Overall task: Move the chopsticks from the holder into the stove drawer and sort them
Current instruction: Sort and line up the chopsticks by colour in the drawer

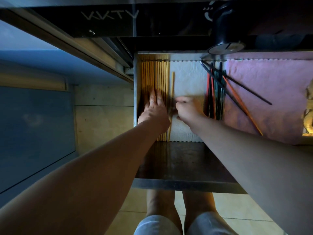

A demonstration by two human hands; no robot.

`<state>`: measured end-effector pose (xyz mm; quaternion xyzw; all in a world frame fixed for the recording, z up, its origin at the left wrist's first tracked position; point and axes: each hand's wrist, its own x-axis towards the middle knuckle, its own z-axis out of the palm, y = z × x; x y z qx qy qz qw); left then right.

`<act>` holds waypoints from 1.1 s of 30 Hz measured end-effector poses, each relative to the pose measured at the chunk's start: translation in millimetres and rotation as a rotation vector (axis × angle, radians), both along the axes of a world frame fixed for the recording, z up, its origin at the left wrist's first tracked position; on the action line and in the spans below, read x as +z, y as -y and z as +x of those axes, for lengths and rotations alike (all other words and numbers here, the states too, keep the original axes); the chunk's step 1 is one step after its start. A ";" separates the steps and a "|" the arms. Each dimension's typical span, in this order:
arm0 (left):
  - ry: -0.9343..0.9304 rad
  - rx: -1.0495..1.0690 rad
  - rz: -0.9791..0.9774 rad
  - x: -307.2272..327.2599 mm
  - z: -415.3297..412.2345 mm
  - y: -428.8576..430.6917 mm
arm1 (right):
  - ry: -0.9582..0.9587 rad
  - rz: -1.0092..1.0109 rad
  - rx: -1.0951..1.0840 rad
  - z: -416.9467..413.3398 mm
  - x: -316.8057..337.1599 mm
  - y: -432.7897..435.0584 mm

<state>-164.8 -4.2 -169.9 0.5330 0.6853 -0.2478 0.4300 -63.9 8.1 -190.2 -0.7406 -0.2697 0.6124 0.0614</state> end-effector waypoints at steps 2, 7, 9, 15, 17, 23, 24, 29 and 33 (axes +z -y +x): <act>-0.009 0.032 -0.005 -0.3 0.8 -1.8 | 0.008 0.023 0.013 -3.2 -2.7 0.6; 0.009 0.032 -0.002 -0.1 -1.5 0.6 | -0.014 0.046 0.067 -9.8 -6.6 0.6; 0.031 0.034 -0.001 -1.8 -3.5 3.6 | -0.006 0.073 0.103 -10.3 -6.9 0.2; 0.041 0.021 -0.004 -4.4 -3.3 13.2 | 0.050 0.109 0.179 -10.1 -6.1 -0.6; 0.041 0.020 0.001 -3.1 -2.7 14.3 | 0.053 0.110 0.183 -7.3 -2.0 -0.8; 0.063 -0.075 0.110 5.7 5.0 18.6 | 0.178 0.152 0.173 37.2 6.2 4.0; 0.080 -0.084 0.144 6.5 9.1 19.8 | 0.202 0.174 0.153 46.6 6.0 5.9; 0.178 -0.065 0.216 9.3 44.8 18.0 | 0.348 0.200 0.127 97.8 5.9 13.7; 0.259 0.023 0.117 6.0 80.3 13.8 | 0.321 0.200 0.114 132.4 -1.6 19.5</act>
